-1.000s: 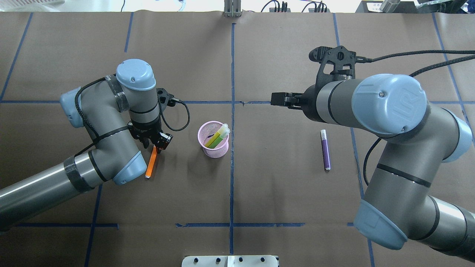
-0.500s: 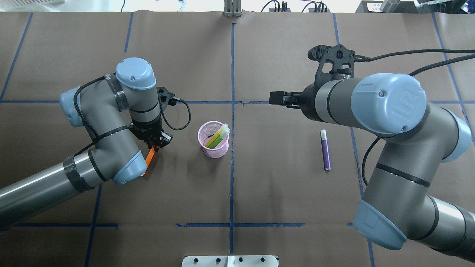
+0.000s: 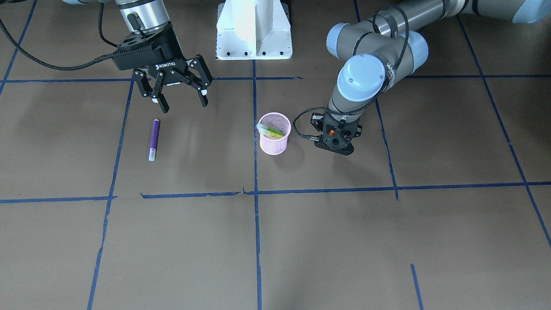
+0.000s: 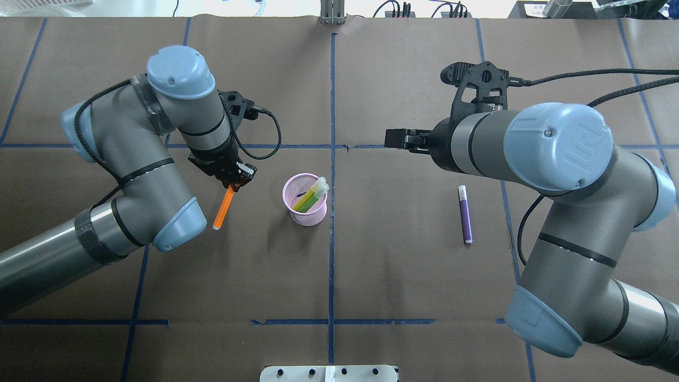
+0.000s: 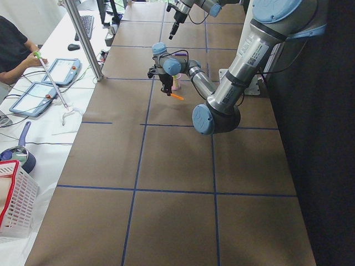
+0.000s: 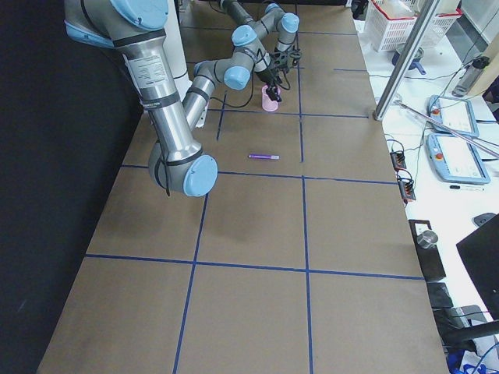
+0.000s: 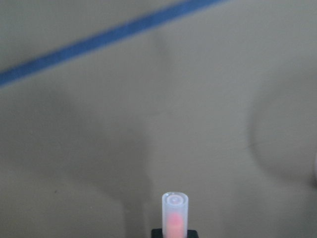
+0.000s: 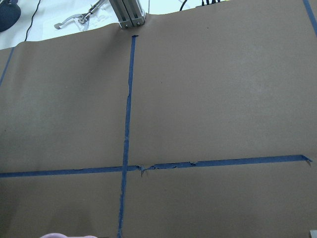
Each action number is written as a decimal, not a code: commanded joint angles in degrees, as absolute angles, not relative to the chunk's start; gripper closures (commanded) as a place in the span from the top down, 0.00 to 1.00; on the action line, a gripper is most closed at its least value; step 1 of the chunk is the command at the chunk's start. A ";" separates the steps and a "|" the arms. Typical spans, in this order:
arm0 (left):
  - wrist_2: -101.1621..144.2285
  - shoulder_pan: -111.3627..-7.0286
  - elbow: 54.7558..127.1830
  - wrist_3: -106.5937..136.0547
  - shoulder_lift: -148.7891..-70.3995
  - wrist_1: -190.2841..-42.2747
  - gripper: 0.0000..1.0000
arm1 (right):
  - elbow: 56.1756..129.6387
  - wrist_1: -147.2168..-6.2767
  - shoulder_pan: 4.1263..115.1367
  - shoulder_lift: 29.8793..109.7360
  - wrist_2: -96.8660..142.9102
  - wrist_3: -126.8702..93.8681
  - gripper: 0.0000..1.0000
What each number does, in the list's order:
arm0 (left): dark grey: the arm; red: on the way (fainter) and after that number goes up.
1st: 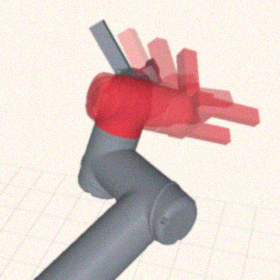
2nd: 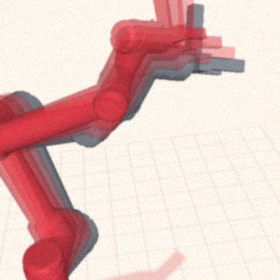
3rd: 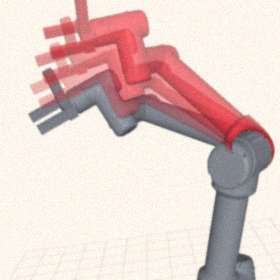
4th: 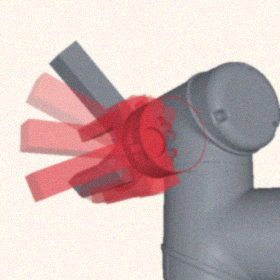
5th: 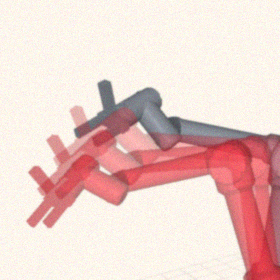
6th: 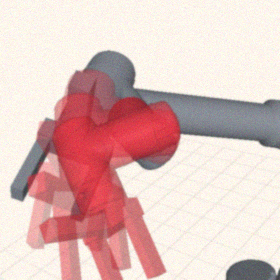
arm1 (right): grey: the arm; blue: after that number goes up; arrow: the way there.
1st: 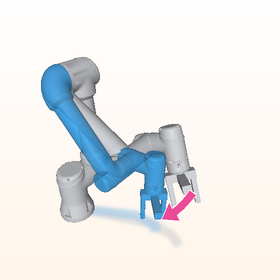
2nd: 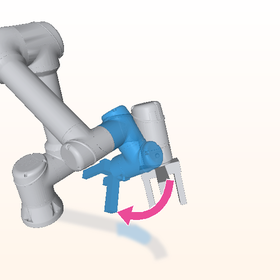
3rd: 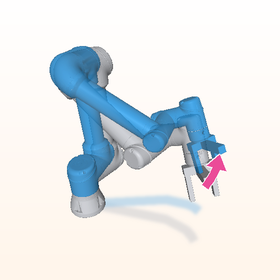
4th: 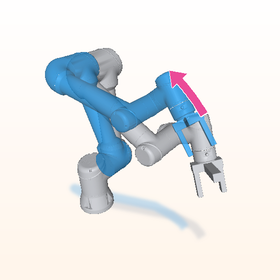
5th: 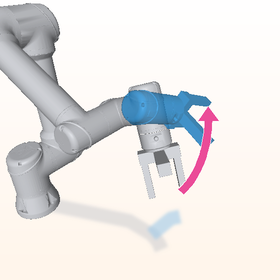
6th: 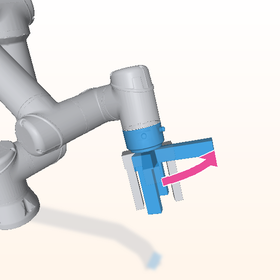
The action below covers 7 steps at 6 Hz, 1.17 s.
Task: Collect pens into pen holder
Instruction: 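Lift the orange marker with the left gripper and carry it over the cup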
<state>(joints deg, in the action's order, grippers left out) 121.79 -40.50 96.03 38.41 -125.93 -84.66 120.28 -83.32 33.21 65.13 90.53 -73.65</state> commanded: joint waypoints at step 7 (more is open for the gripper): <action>101.05 -33.87 104.41 46.67 -124.81 -115.88 0.09 | 121.20 -83.32 33.40 65.30 90.44 -73.65 1.00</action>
<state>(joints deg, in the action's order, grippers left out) 105.76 -36.32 104.51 46.70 -125.36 -111.55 120.95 -83.26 33.35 65.20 90.38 -73.69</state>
